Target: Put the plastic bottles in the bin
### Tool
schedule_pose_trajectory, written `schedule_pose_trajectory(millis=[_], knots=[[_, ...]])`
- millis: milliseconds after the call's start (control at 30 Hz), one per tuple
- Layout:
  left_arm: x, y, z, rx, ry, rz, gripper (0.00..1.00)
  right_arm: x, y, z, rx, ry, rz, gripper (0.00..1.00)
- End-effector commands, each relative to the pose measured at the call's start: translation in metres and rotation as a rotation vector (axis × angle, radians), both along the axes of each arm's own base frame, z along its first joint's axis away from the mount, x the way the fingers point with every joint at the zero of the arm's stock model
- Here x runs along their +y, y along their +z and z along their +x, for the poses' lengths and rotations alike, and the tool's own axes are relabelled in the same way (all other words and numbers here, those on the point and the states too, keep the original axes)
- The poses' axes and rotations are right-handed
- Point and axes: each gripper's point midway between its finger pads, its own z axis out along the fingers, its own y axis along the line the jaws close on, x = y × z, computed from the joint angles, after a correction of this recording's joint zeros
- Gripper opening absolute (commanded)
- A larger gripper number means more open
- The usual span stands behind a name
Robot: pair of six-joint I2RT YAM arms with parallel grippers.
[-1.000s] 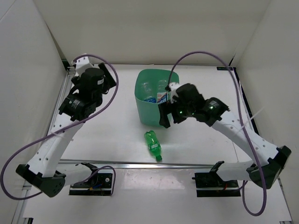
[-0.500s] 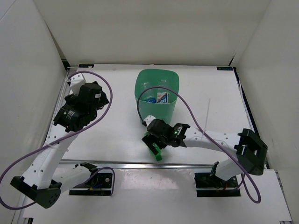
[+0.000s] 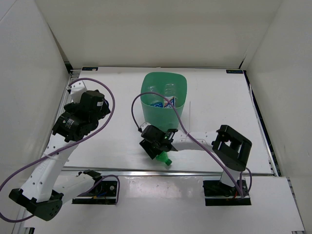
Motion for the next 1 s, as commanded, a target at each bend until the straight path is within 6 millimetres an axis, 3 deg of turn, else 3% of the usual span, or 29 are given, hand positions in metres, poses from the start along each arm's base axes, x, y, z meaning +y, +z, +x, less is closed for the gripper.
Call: schedule_pose_trajectory(millis=[0,33,133,167,333,367,433,467,500,533,567,633,700,733,800,867,967], knots=[[0.007,0.013,-0.005,-0.033,0.026,-0.004,1.00,0.016,0.023,0.006,0.010,-0.027,0.038,0.68],[0.010,0.015,-0.007,-0.046,0.032,-0.003,1.00,0.014,0.035,0.004,0.014,-0.035,0.041,0.55],[0.014,0.024,-0.006,-0.087,0.044,-0.004,1.00,0.014,0.064,0.004,0.003,-0.042,0.078,0.29],[0.014,0.020,-0.007,-0.078,0.044,0.001,1.00,0.012,0.084,-0.001,-0.011,-0.034,0.094,0.25],[0.020,0.016,-0.008,-0.106,0.086,-0.002,1.00,0.035,0.231,0.006,-0.180,0.005,0.335,0.23],[0.019,0.011,-0.008,-0.099,0.093,-0.006,1.00,0.044,0.286,0.014,-0.251,0.002,0.444,0.23],[0.019,0.007,-0.007,-0.092,0.090,-0.016,1.00,0.039,0.341,0.041,-0.415,-0.048,0.499,0.23],[0.016,-0.001,-0.006,-0.075,0.080,-0.017,1.00,0.036,0.392,0.053,-0.503,-0.069,0.581,0.23],[0.012,0.001,-0.003,-0.084,0.062,-0.026,1.00,0.035,0.415,0.065,-0.565,-0.079,0.608,0.23],[0.011,-0.004,-0.003,-0.068,0.048,-0.021,1.00,0.036,0.418,0.089,-0.631,-0.067,0.550,0.24],[0.007,-0.005,-0.003,-0.061,0.031,-0.034,1.00,0.022,0.454,0.109,-0.716,-0.123,0.577,0.24],[0.003,-0.012,-0.002,-0.026,0.013,-0.025,1.00,0.027,0.448,0.138,-0.763,-0.133,0.507,0.24],[0.000,-0.005,-0.001,-0.034,-0.009,-0.038,1.00,0.011,0.440,0.166,-0.763,-0.182,0.506,0.24],[0.000,-0.005,-0.001,-0.031,-0.015,-0.029,1.00,0.008,0.422,0.175,-0.714,-0.197,0.496,0.24],[0.001,-0.007,-0.003,-0.020,-0.020,-0.016,1.00,-0.008,0.407,0.192,-0.652,-0.256,0.501,0.30],[-0.001,-0.004,-0.003,-0.025,-0.028,-0.027,1.00,-0.008,0.378,0.201,-0.596,-0.248,0.467,0.30],[-0.004,-0.002,-0.004,-0.027,-0.060,-0.032,1.00,-0.015,0.348,0.207,-0.524,-0.239,0.429,0.46]])
